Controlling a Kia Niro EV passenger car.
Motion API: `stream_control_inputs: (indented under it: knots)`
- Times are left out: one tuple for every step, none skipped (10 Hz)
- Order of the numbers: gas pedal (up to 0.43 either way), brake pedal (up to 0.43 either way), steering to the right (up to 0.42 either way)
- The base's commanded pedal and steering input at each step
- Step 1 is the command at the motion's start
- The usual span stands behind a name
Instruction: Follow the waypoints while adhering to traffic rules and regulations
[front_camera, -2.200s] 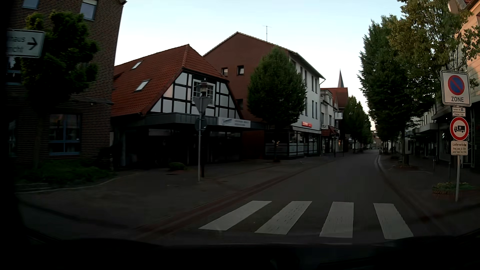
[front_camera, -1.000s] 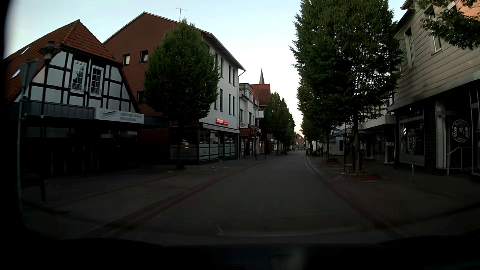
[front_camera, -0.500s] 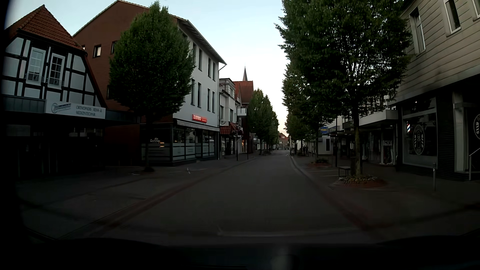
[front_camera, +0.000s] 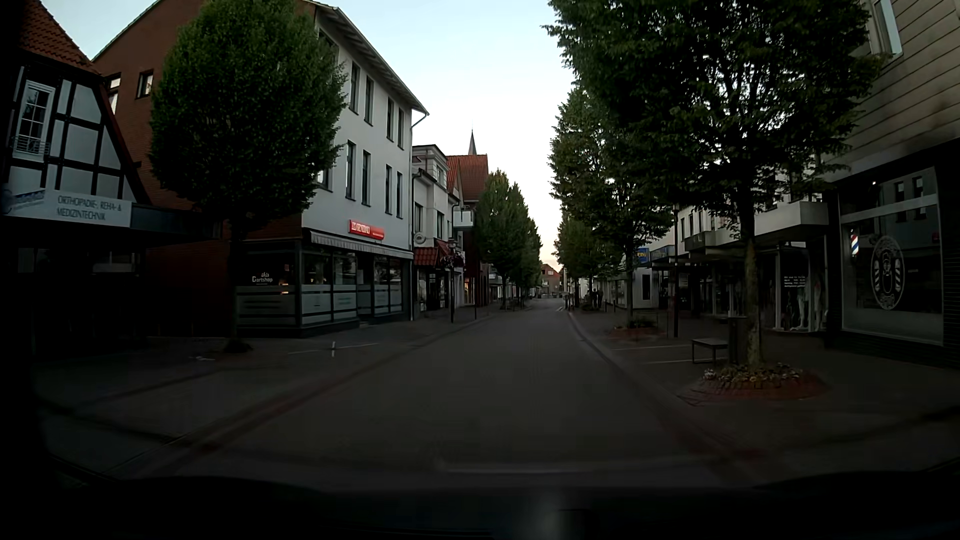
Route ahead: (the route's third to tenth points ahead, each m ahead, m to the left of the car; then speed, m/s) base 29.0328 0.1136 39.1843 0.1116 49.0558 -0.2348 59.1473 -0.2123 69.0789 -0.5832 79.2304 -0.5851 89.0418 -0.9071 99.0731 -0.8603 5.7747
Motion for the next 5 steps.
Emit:
stream_control_inputs:
  knots:
    - [0.169, 0.006, 0.008]
    - [0.169, 0.006, 0.007]
    - [0.169, 0.006, 0.006]
    - [0.169, 0.006, 0.005]
    - [0.169, 0.006, 0.005]
